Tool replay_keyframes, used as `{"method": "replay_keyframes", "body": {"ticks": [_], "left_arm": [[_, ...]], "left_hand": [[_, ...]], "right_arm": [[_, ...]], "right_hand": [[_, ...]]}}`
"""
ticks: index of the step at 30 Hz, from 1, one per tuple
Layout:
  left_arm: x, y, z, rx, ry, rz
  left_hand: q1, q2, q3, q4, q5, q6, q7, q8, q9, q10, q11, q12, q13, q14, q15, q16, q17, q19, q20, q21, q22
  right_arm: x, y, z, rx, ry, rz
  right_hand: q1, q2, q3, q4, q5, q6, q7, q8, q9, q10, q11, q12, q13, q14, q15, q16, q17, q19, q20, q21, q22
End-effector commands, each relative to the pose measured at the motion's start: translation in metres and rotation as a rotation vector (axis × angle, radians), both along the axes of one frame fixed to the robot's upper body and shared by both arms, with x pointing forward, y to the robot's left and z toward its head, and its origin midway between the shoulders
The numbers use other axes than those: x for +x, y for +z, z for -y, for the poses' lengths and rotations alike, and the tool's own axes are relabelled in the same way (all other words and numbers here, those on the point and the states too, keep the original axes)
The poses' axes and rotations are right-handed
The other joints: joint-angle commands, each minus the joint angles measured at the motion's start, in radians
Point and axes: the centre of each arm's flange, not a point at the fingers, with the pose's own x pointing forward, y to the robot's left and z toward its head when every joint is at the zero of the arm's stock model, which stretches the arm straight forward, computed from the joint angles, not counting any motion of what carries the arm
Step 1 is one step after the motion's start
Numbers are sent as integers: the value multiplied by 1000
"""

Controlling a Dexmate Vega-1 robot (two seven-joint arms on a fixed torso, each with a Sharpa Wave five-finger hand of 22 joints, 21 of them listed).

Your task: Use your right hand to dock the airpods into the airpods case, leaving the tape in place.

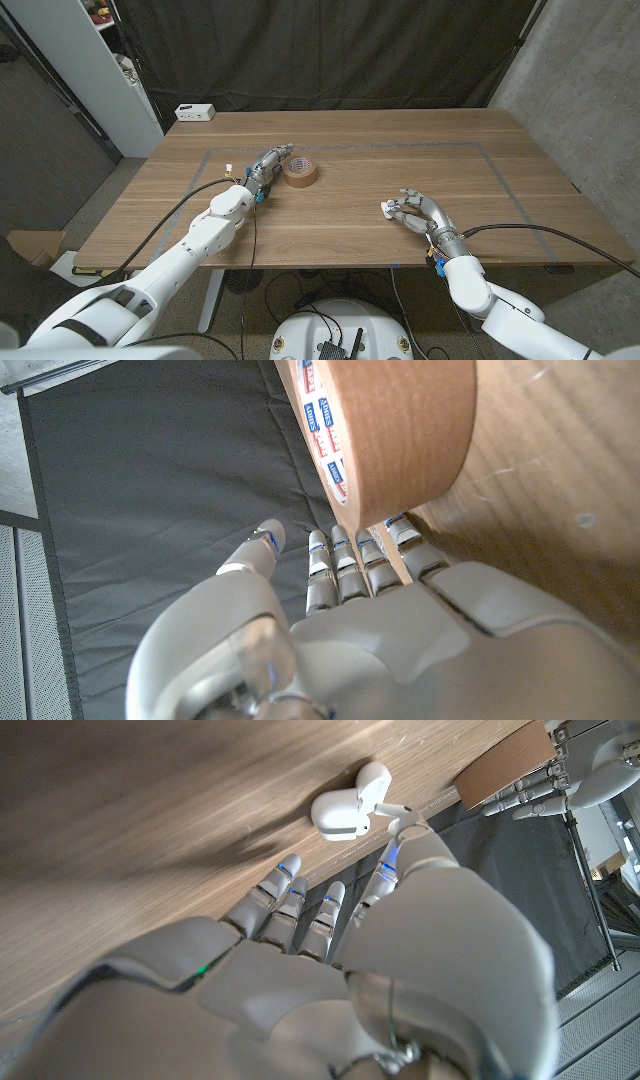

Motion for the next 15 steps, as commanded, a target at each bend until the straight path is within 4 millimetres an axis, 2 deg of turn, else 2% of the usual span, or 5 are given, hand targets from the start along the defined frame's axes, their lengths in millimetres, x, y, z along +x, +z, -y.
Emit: {"method": "replay_keyframes", "body": {"ticks": [1, 15], "left_arm": [[-1, 0, 2, 2, -1, -2], [-2, 1, 1, 9, -3, -2]], "left_hand": [[7, -1, 1, -4, 5, 4, -2, 4, 3, 5, -4, 0, 1, 2, -3, 2, 3, -2, 6, -3, 3], [6, -2, 1, -4, 6, 5, -3, 4, 3, 5, -2, 0, 1, 2, -3, 1, 3, -2, 8, -3, 3]], "right_arm": [[4, -2, 1, 9, -4, 2], [4, -6, 3, 8, -22, 0]], "right_hand": [[1, 5, 6, -1, 2, 6, -4, 6, 5, 4, -5, 7, 0, 7, -149, 8, 5, -3, -2, 6, -1], [5, 8, 6, -3, 0, 13, -3, 9, 5, 8, -11, 10, -1, 13, -156, 13, 6, -1, -3, 7, -1]]}}
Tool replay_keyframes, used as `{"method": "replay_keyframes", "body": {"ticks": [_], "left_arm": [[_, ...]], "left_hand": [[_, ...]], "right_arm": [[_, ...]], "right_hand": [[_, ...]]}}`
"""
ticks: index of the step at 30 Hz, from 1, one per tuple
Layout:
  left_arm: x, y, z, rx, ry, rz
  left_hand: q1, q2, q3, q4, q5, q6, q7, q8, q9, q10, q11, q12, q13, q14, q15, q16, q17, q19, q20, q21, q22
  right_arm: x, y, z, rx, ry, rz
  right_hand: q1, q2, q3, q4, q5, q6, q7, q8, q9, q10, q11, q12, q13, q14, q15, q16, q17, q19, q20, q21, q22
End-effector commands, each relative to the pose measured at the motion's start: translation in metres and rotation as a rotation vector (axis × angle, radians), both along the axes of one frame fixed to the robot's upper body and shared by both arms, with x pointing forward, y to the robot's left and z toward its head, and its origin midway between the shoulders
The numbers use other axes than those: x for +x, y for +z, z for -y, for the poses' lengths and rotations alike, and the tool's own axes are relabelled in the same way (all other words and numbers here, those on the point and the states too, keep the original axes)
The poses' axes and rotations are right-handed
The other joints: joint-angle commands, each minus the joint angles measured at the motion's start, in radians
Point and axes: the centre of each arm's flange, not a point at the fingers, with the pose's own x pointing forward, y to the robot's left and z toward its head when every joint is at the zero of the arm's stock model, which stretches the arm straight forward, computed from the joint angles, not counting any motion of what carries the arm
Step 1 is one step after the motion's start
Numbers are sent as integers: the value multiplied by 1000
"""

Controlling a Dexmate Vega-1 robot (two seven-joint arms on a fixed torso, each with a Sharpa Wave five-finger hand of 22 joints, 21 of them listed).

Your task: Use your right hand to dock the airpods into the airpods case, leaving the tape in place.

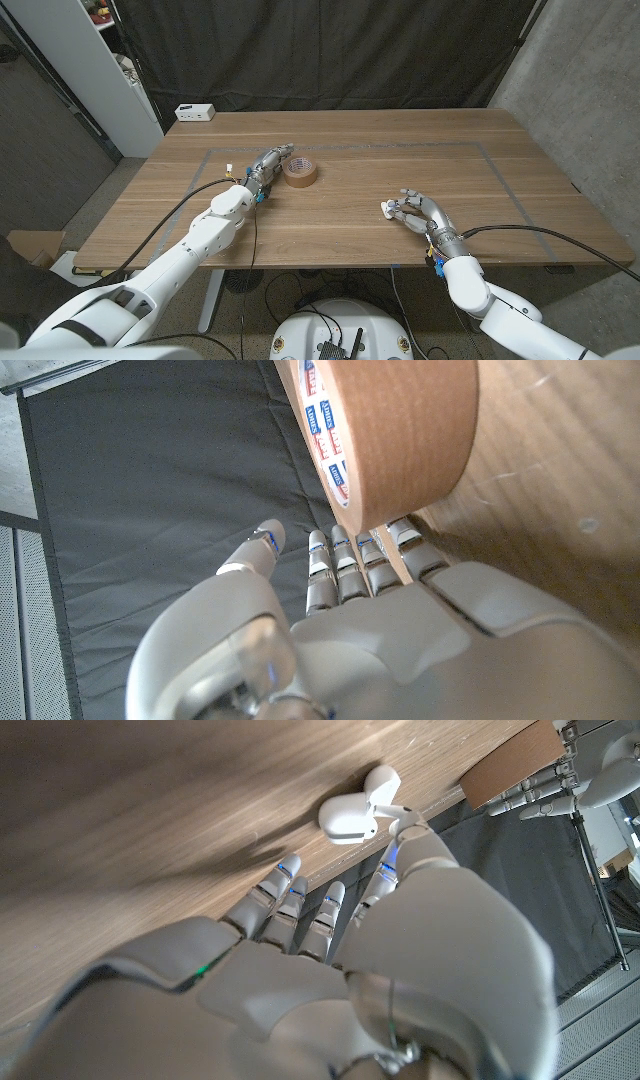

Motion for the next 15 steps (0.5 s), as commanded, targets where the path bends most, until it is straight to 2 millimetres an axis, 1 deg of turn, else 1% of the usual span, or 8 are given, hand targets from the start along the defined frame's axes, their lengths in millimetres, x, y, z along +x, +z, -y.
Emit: {"method": "replay_keyframes", "body": {"ticks": [1, 7, 11, 15], "left_arm": [[-1, 0, 0, 7, -4, 1], [-1, -1, 1, 7, -8, -2], [-2, -2, 1, 7, -5, -4], [-2, -2, 1, 9, -5, -3]], "left_hand": [[5, -2, 1, -3, 6, 5, -3, 4, 3, 6, -1, 0, 1, 2, -3, 1, 3, 4, 2, -3, 3], [5, -2, 1, -3, 6, 5, -1, 4, 3, 6, -1, 0, 1, 2, -3, 1, 3, 4, 3, -3, 3], [4, -2, 1, -3, 6, 5, -2, 4, 3, 7, -2, 1, 1, 3, -2, 1, 3, 3, 3, -3, 3], [4, -2, 2, -3, 6, 6, -2, 5, 3, 7, -1, 1, 1, 3, -2, 1, 3, 3, 3, -3, 3]], "right_arm": [[-1, -2, 2, -6, -16, 5], [-2, -4, 5, -12, -28, 2], [-2, -5, 6, -17, -30, 5], [-2, -6, 7, -20, -34, 3]], "right_hand": [[4, 8, 6, -3, 0, 9, 1, 9, 5, 4, -8, 4, -1, 13, -156, 5, 4, -1, -3, 7, -1], [8, 9, 6, -5, -1, 15, -1, 11, 5, 8, -6, 6, -2, 14, -160, 7, 4, 2, -5, 8, -1], [10, 11, 7, -6, -1, 17, -13, 12, 6, 8, -6, 6, -2, 15, -161, 8, 4, 3, -6, 9, -1], [13, 12, 8, -7, -1, 16, -14, 12, 6, 7, -9, 6, -2, 17, -162, 8, 4, 3, -7, 9, -1]]}}
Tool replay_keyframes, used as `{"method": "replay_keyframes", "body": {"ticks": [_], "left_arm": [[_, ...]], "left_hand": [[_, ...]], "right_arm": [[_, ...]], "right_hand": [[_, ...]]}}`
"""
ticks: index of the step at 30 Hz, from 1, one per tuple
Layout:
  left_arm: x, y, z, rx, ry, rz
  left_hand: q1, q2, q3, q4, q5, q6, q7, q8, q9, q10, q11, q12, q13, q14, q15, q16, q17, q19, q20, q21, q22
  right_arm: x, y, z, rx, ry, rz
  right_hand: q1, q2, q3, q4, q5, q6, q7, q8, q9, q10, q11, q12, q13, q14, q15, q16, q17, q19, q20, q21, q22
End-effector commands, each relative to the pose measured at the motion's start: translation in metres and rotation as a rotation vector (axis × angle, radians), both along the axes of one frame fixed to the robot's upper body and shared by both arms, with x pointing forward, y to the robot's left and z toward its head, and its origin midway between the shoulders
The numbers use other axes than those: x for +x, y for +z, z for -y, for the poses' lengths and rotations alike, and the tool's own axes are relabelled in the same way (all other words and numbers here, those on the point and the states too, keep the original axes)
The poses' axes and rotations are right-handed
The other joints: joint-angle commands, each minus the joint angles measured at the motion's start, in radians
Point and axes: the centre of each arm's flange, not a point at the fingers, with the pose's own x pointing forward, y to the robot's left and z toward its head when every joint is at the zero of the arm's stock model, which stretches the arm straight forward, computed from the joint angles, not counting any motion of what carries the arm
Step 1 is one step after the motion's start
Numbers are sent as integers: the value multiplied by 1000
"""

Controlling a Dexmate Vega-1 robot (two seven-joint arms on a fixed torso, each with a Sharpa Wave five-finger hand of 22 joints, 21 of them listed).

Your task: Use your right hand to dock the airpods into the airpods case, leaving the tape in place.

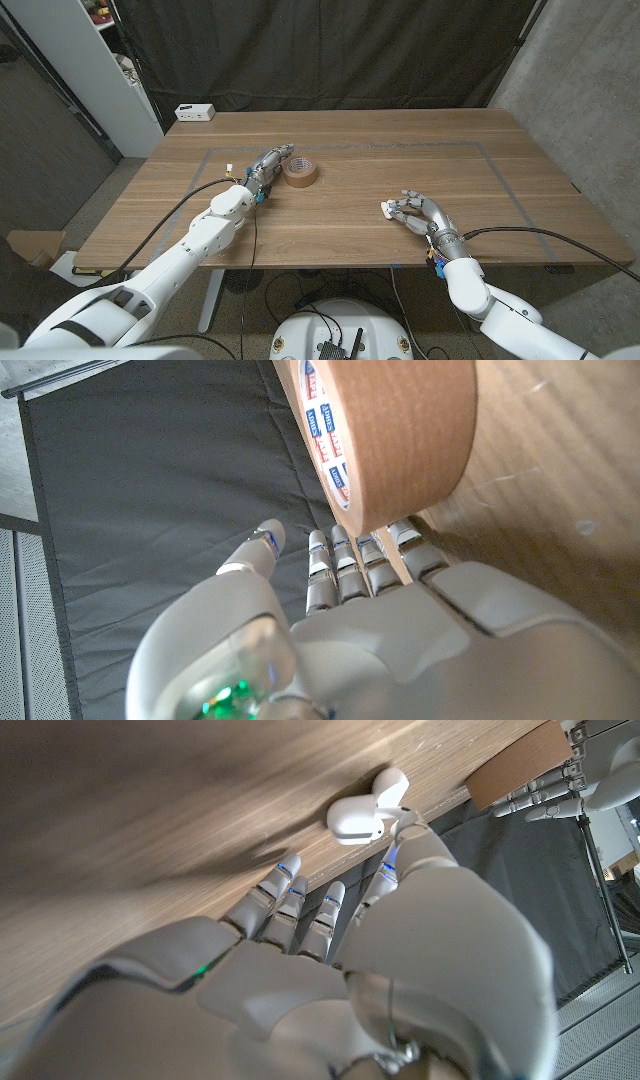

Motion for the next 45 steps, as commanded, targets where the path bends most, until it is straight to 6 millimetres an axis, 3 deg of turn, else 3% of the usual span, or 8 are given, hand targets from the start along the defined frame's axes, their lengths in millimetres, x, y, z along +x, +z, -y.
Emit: {"method": "replay_keyframes", "body": {"ticks": [1, 16, 27, 35, 41, 43, 45], "left_arm": [[-1, -1, 1, 3, -1, -3], [2, -1, 0, 4, 2, -12], [4, -1, 0, 7, 2, -18], [3, -2, 3, 7, -5, -16], [4, -1, 6, 8, -9, -14], [4, -1, 7, 8, -8, -13], [5, 0, 7, 8, -12, -10]], "left_hand": [[4, -2, 2, -3, 6, 6, -2, 5, 3, 7, -3, 1, 1, 3, -3, 1, 3, 3, 3, -3, 1], [8, -3, 2, -7, 6, 2, -3, 3, 3, 7, -4, 1, 2, 3, -3, 1, 2, 4, 5, -3, 1], [14, -3, 1, -13, 6, 1, -6, 3, 3, 4, -3, 0, 2, 2, -4, 0, 2, 4, 6, -2, 1], [18, -3, 1, -16, 7, 1, -8, 3, 3, 5, -2, 0, 2, 2, -4, 0, 1, 5, 6, -2, 1], [22, -3, 1, -20, 7, 2, -13, 3, 2, 7, -3, 1, 2, 2, -4, 0, 1, 6, 6, -2, 1], [23, -3, 1, -21, 8, 2, -13, 3, 2, 7, 0, 1, 2, 2, -4, 0, 1, 7, 7, -2, 1], [25, -4, 1, -22, 8, 1, -12, 3, 2, 7, -1, 1, 2, 2, -4, 0, 1, 7, 8, -1, 1]], "right_arm": [[-1, -2, 4, -12, -15, 0], [3, -2, 3, -18, -28, -17], [1, -3, 3, -15, -24, -22], [-3, -3, 7, -20, -11, -7], [-7, -4, 8, -12, 6, 8], [-8, -3, 7, -6, 8, 13], [-9, -1, 5, 7, 2, 20]], "right_hand": [[7, 6, 4, -3, -1, 2, -7, 6, 6, 4, -7, 6, 3, 7, -161, 4, 2, 3, -7, 4, -1], [8, 8, 7, -3, -4, -47, 9, -12, 8, -18, 9, 0, 4, 4, -156, 4, 3, 1, -8, 3, -1], [7, 5, 10, -3, -4, -69, 5, -18, 11, -30, 12, -2, 4, 1, -154, 2, 4, 0, -8, 3, -1], [6, 1, 17, -4, -3, -138, -6, -42, 13, -59, 11, -7, 6, -2, -155, 2, 11, 0, -9, 3, -1], [3, -6, 28, -4, 0, -252, -16, -72, 16, -112, 21, -12, 11, -25, -150, -3, 23, -8, 0, 1, -1], [2, -7, 28, -3, 0, -257, -19, -71, 17, -119, 22, -13, 12, -26, -148, -3, 24, -9, 2, 0, -1], [-19, -11, 23, 7, -3, -295, -18, -78, 14, -137, 28, -11, 14, -34, -143, -1, 32, -14, 6, 0, 0]]}}
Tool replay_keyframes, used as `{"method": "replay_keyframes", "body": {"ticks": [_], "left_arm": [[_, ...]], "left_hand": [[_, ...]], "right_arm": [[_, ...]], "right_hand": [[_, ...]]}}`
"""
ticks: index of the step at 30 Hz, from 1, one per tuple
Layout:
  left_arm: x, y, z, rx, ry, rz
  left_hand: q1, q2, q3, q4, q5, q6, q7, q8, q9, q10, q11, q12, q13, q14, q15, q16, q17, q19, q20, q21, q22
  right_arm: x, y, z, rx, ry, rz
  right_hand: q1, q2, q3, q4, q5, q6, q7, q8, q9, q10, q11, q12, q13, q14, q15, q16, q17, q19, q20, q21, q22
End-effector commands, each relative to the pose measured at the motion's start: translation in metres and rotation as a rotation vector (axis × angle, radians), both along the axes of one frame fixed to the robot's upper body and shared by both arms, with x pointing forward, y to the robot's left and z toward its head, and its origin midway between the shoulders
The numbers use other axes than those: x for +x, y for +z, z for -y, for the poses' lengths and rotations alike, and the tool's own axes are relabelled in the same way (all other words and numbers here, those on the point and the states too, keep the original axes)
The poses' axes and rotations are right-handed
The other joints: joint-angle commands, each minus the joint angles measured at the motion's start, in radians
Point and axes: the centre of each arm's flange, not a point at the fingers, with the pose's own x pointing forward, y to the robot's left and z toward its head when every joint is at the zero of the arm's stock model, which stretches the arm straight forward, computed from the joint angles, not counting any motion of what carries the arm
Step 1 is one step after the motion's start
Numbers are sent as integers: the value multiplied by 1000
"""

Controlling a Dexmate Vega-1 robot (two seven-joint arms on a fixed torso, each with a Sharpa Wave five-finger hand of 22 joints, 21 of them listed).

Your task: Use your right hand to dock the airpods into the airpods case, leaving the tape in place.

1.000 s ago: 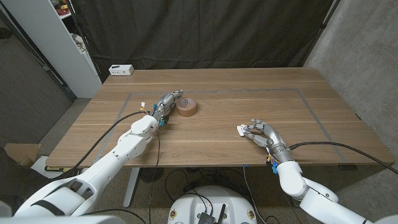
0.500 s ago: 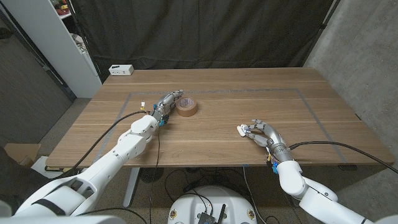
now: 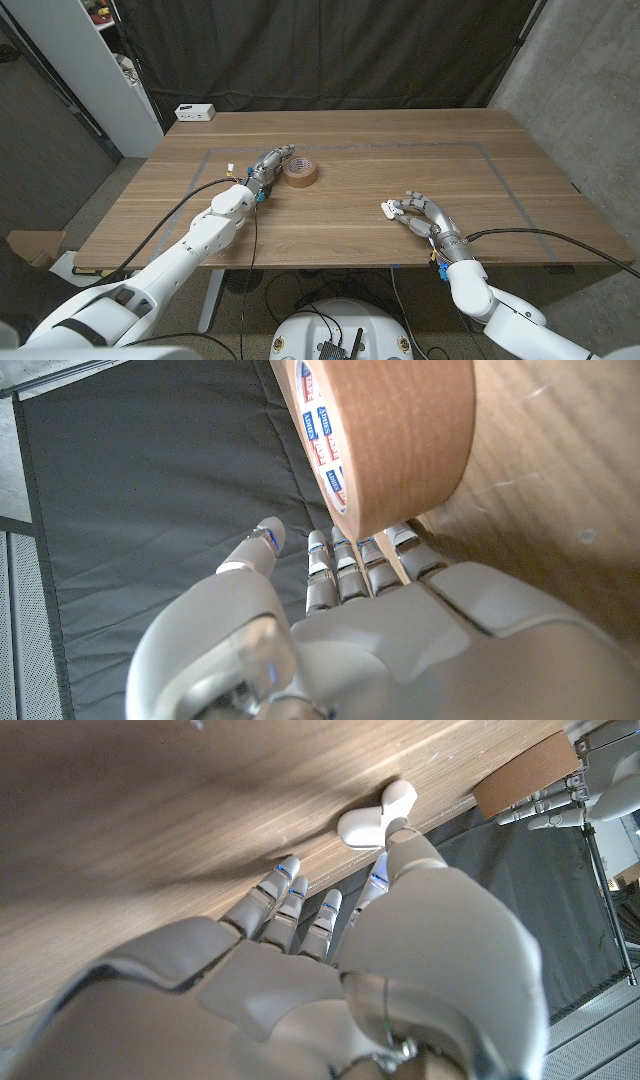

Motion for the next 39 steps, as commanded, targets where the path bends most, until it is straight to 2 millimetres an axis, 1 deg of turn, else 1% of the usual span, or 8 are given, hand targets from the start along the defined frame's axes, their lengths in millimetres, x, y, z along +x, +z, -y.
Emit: {"method": "replay_keyframes", "body": {"ticks": [1, 16, 19, 21, 25, 26, 31, 39], "left_arm": [[2, 1, 4, 3, -7, 7], [5, 1, -6, 4, 1, 0], [7, 3, -7, 10, -1, 5], [8, 5, -8, 13, -1, 6], [9, 9, -10, 20, -4, 12], [9, 10, -10, 23, -6, 12], [12, 13, -12, 36, -10, 10], [16, 21, -11, 59, -16, 14]], "left_hand": [[11, 0, -1, -7, 8, 3, -3, 3, 2, 6, -2, 1, 2, 2, -4, 0, 1, 3, 9, -2, -1], [17, -1, -3, -12, 8, 3, -5, 3, 2, 6, -2, 1, 3, 3, -4, 1, 2, 5, 11, -1, 0], [18, -1, -4, -13, 8, 3, -3, 3, 2, 6, -3, 1, 3, 3, -4, 1, 2, 4, 11, -1, 0], [19, -1, -5, -14, 8, 2, -4, 3, 2, 6, -2, 1, 3, 3, -5, 1, 2, 5, 11, -1, 0], [20, -2, -6, -15, 8, 1, -4, 3, 2, 7, -4, 1, 3, 3, -5, 1, 2, 4, 11, -1, 0], [20, -2, -6, -15, 8, 1, -4, 3, 2, 7, -4, 1, 3, 3, -4, 1, 2, 4, 11, -1, 0], [21, -3, -8, -16, 8, 2, -2, 3, 2, 5, -4, 1, 3, 2, -4, 1, 2, 4, 11, -1, 0], [23, -4, -11, -17, 8, 0, -3, 2, 2, 5, -2, 0, 3, 2, -5, 1, 2, 3, 12, -1, 0]], "right_arm": [[-7, 2, 0, 25, 3, 28], [4, -14, -39, 16, -203, -11], [5, -17, -43, 18, -237, -18], [4, -18, -46, 20, -260, -14], [2, -22, -52, 30, -276, -7], [2, -23, -54, 32, -277, -5], [2, -29, -56, 48, -295, 20], [5, -37, -59, 78, -329, 58]], "right_hand": [[-32, -12, 1, 17, -4, -65, -2, -10, -1, -29, 11, 3, 8, -15, -141, 0, 15, -8, 7, 0, 0], [-195, -81, -59, 57, -9, -181, 119, -5, -7, -69, 94, 12, 17, -67, -72, -14, 26, -23, 63, -1, 1], [-200, -87, -59, 51, -2, -206, 65, -4, -6, -90, 100, 8, 17, -83, -66, -19, 25, -35, 68, -3, 2], [-208, -91, -58, 47, 2, -254, 130, -8, -7, -118, 107, 4, 16, -106, -61, -24, 26, -45, 74, -3, 2], [-221, -105, -60, 39, 6, -305, 121, -2, -4, -154, 125, 4, 14, -137, -47, -28, 26, -58, 79, -2, 2], [-224, -106, -58, 37, 8, -320, 176, 1, -2, -162, 125, 5, 13, -146, -45, -28, 27, -61, 79, -1, 2], [-218, -110, -52, 26, 14, -375, 135, 1, 4, -178, 132, 7, 13, -157, -46, -27, 28, -65, 79, 0, 3], [-182, -108, -34, 4, 27, -383, 173, 28, 19, -184, 130, 11, 13, -159, -52, -22, 30, -61, 64, 3, 3]]}}
